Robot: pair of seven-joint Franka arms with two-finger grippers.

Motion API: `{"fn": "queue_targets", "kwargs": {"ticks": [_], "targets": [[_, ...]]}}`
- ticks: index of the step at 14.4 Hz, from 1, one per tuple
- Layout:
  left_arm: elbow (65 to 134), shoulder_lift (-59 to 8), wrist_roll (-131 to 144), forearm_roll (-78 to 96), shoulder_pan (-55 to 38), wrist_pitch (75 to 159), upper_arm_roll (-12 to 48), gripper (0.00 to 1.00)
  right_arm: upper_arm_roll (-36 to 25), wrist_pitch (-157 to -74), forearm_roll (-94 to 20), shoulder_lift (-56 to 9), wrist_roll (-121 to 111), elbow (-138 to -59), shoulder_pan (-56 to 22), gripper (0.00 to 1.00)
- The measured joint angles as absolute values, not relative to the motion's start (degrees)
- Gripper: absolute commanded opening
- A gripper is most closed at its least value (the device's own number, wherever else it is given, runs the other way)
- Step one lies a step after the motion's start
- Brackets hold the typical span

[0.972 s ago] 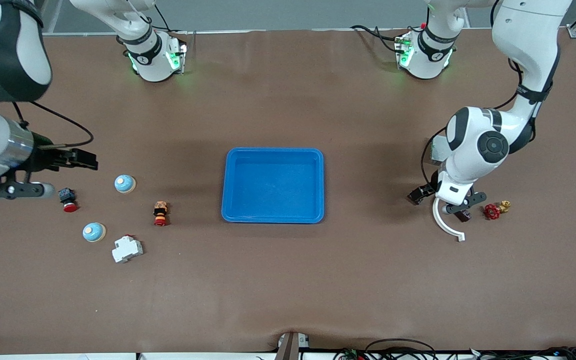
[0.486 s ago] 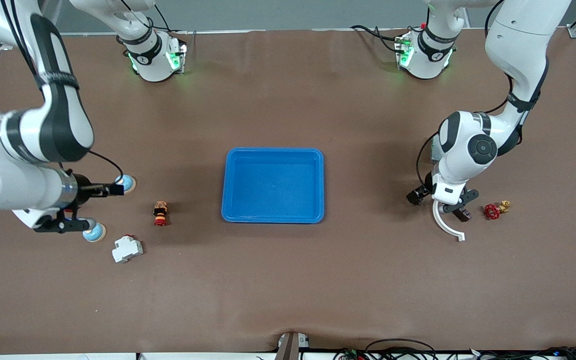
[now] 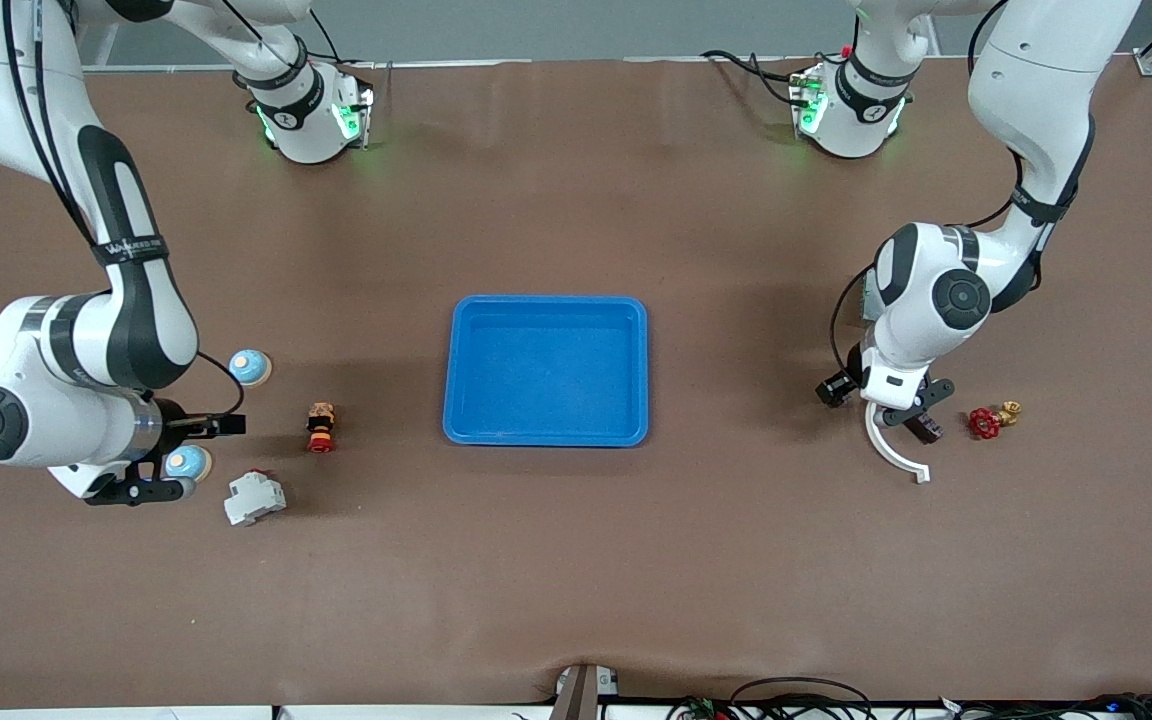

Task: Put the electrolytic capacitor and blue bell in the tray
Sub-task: 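Grasp the capacitor with the left gripper while the right gripper grasps a bell, then carry the capacitor into the tray with the left gripper and release it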

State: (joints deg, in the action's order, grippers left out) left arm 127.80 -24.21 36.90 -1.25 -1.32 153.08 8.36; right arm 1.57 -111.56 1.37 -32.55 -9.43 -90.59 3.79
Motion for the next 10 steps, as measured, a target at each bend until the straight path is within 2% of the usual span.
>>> {"fn": "queue_targets", "kwargs": {"ticks": [1, 7, 10], "targets": [[127.75, -24.21, 36.9, -1.25, -1.47, 153.09, 8.37, 0.0, 1.51, -112.34, 1.38, -32.55, -12.08, -91.29, 4.55, 1.0], [126.85, -22.79, 36.9, -1.25, -2.23, 152.6, 8.81, 0.0, 1.49, -119.21, 1.67, -32.28, -15.15, -99.49, 6.11, 1.0], [125.67, -20.97, 39.95, -1.25, -2.49, 150.15, 11.28, 0.0, 1.48, -121.66, 1.88, -30.97, -15.15, -104.43, 6.24, 1.0]]}}
